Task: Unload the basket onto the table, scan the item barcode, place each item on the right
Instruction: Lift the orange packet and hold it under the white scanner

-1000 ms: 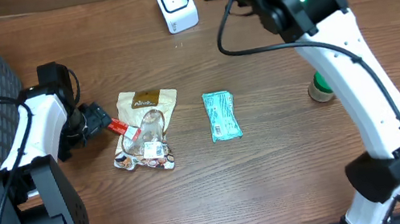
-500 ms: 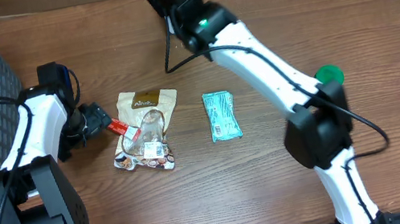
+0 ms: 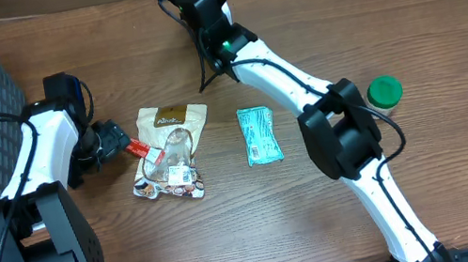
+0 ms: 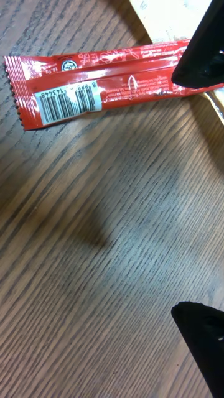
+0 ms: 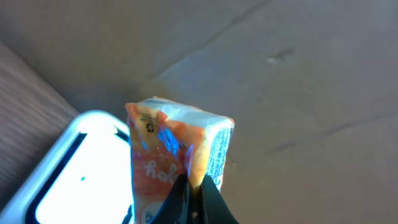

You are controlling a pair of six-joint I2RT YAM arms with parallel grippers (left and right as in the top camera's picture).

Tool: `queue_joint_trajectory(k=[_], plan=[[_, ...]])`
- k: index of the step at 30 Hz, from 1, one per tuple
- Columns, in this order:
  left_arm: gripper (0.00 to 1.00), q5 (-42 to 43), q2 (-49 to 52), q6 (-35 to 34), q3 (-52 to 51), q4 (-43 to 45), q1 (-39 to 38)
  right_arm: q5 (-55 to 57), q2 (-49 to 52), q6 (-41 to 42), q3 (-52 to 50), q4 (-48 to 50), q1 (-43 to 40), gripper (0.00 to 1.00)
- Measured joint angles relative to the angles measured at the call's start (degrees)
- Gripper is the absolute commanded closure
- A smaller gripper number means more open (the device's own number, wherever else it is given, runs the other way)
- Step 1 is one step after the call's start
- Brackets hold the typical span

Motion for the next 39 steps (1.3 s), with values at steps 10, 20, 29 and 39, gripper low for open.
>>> queue_joint_trajectory(k=[10,20,29,39], plan=[[0.0,0.0,0.0,0.0,0.0,0.02,0.0,0.42,4.68,-11.47,0.0,4.39,-0.07,0.96],[0.0,0.0,0.0,0.0,0.0,0.0,0.0,0.44,4.68,-12.41,0.0,3.15,-0.07,0.96],[0.0,0.0,0.0,0.0,0.0,0.02,0.0,0.5,4.68,-10.6,0.0,-2.4,-0.07,0.96],[0.0,0.0,0.0,0.0,0.0,0.0,0.0,6.82,4.26,-7.67,0.04,9.18,-0.07,0.97]])
